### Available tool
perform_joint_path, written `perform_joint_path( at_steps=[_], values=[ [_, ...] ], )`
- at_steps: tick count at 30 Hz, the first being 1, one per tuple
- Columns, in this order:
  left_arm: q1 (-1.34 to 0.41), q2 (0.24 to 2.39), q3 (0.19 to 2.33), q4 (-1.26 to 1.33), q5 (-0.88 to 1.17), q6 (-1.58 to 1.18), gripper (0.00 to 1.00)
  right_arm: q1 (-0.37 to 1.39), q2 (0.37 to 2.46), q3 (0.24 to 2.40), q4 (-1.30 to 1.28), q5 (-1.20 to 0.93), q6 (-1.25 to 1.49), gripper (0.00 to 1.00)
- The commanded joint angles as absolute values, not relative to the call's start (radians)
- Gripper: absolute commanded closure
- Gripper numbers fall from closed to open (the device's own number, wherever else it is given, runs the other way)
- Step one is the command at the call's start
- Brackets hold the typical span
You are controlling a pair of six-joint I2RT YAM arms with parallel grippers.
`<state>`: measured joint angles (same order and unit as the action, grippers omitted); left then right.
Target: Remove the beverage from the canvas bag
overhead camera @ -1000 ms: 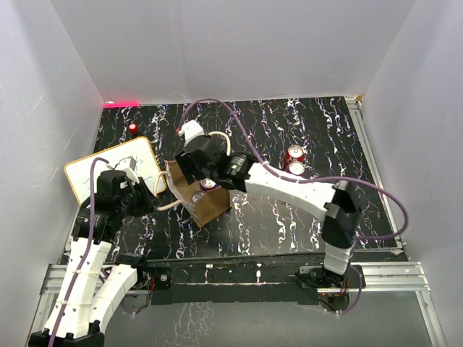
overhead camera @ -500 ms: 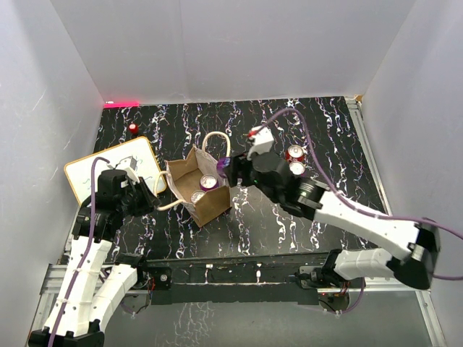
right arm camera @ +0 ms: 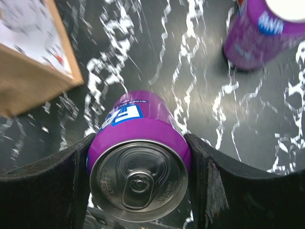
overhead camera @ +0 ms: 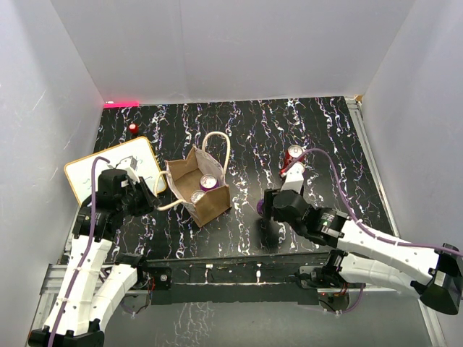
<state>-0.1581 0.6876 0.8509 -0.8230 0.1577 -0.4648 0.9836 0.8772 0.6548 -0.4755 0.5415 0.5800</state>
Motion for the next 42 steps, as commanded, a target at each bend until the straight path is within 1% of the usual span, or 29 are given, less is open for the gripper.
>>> perform_joint_path(
  at_steps=[1, 6, 11, 15, 21, 28, 31, 36, 42],
  values=[
    [-0.148, 0.69, 0.848, -0.835, 0.159, -0.459, 1.0, 0.983, 0.827, 0.645, -0.459, 0.55, 0.728, 0.93],
    [-0.149, 0.702, 0.847, -0.833, 0.166, -0.455, 1.0, 0.983, 0.817, 0.671, -0.465, 0.599, 0.724, 0.93],
    [-0.149, 0.676, 0.854, -0.83, 0.172, -0.452, 1.0, 0.984, 0.803, 0.655, -0.468, 0.599, 0.723, 0.93],
    [-0.149, 0.675, 0.87, -0.83, 0.184, -0.442, 1.0, 0.983, 0.803, 0.668, -0.522, 0.609, 0.723, 0.93],
    [-0.148, 0.684, 0.905, -0.833, 0.131, -0.408, 1.0, 0.983, 0.821, 0.751, -0.67, 0.726, 0.764, 0.93],
    [-0.149, 0.683, 0.869, -0.801, 0.153, -0.433, 1.0, 0.98, 0.877, 0.788, -0.78, 0.876, 0.834, 0.93],
    [-0.149, 0.67, 0.862, -0.799, 0.15, -0.438, 1.0, 0.963, 0.919, 0.79, -0.771, 0.897, 0.838, 0.93],
    [-0.149, 0.669, 0.859, -0.798, 0.146, -0.442, 1.0, 0.907, 0.986, 0.778, -0.677, 0.887, 0.772, 0.93],
    [-0.149, 0.674, 0.856, -0.796, 0.141, -0.446, 1.0, 0.777, 1.034, 0.749, -0.56, 0.763, 0.658, 0.93]
  ],
)
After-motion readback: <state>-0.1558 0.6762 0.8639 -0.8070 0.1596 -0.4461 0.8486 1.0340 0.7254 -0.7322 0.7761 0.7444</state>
